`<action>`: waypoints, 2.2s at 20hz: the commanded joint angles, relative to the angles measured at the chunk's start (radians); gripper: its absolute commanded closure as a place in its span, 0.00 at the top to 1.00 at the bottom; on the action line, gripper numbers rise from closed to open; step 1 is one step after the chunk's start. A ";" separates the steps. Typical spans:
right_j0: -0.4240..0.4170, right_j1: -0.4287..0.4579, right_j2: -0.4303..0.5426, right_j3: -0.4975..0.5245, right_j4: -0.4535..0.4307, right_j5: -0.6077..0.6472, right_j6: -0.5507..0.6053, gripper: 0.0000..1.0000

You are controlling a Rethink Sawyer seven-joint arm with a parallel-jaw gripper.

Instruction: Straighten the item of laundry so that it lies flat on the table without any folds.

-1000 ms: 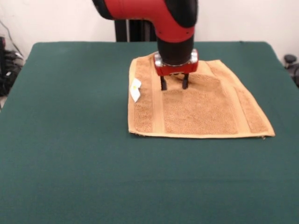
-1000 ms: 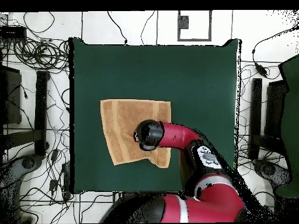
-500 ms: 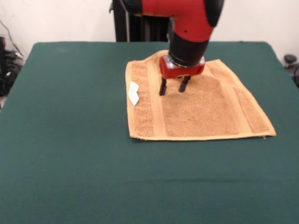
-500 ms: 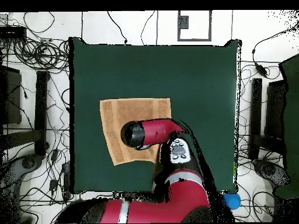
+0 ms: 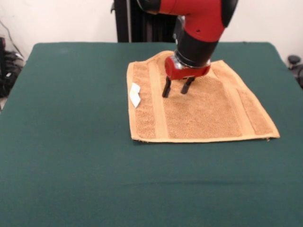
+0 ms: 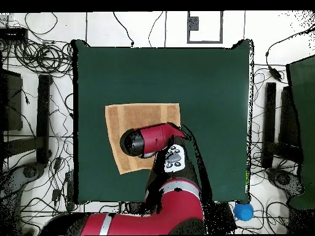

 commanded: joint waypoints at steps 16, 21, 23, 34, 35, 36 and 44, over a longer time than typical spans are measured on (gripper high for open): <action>0.269 0.331 -0.443 -0.342 -0.014 -0.577 0.370 1.00; 0.207 0.302 -0.377 -0.319 0.045 -0.553 0.279 1.00; 0.163 0.285 -0.328 -0.317 0.038 -0.557 0.221 1.00; -0.187 0.209 0.095 -0.158 0.204 -0.084 0.080 1.00; -0.195 0.204 0.102 -0.144 0.210 -0.086 0.079 1.00; -0.200 0.196 0.106 -0.125 0.216 -0.099 0.085 1.00; -0.232 0.179 0.140 -0.081 0.249 -0.075 0.095 1.00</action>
